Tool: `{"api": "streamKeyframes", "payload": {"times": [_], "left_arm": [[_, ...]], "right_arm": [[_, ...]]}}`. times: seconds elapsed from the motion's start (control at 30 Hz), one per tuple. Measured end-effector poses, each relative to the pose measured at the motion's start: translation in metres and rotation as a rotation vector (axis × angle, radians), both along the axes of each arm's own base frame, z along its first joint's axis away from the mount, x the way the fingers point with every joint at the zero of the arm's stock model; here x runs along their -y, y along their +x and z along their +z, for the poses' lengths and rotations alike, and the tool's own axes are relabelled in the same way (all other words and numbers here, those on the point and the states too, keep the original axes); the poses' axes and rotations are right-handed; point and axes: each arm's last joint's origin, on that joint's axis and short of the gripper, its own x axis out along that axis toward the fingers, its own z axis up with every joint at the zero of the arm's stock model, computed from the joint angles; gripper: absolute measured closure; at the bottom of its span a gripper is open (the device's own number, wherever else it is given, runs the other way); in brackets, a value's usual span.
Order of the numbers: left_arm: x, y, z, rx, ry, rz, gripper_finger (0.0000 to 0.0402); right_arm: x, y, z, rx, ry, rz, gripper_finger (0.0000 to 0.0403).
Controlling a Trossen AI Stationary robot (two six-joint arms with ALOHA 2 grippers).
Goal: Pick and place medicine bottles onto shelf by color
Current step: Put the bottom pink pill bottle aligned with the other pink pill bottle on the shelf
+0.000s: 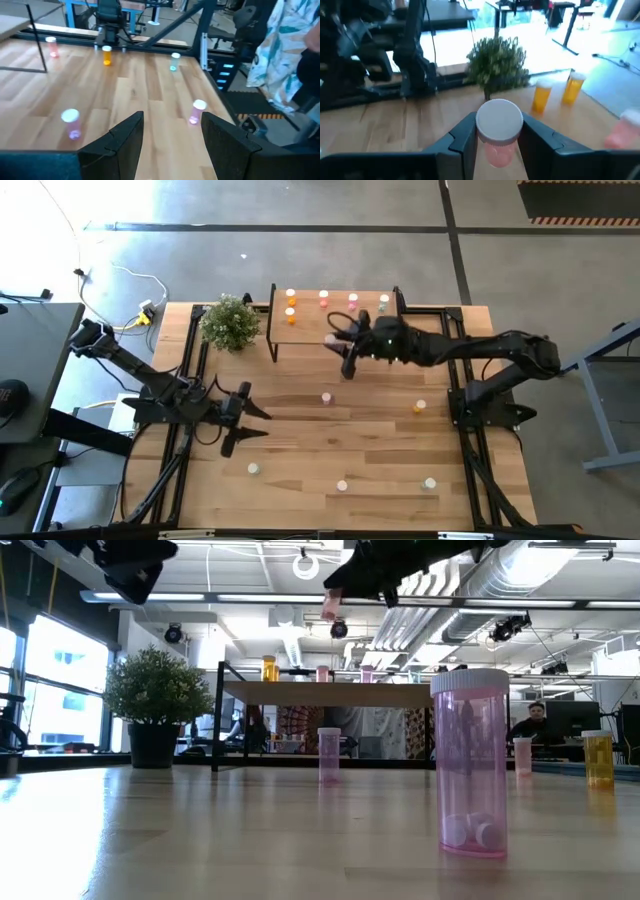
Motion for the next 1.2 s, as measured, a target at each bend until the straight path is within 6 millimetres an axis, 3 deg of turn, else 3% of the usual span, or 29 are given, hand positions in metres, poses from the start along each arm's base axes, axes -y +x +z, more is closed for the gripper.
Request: {"api": "streamKeyframes", "payload": {"times": [0.3,0.63,0.9,1.2], "left_arm": [[-0.03,0.008,0.001,-0.003,0.052,0.073,0.0211],[-0.061,0.009,0.002,-0.01,0.052,0.114,0.0211],[-0.075,0.009,0.001,-0.016,0.047,0.131,0.0211],[-0.082,0.007,-0.001,-0.041,0.042,0.155,0.0211]], "right_arm": [[0.04,-0.004,0.016,0.017,-0.052,-0.015,0.029],[0.082,0.017,0.015,-0.091,-0.031,-0.039,0.029],[0.108,0.042,-0.004,-0.215,0.023,-0.05,0.029],[0.117,0.052,-0.029,-0.266,0.085,-0.09,0.029]]}}
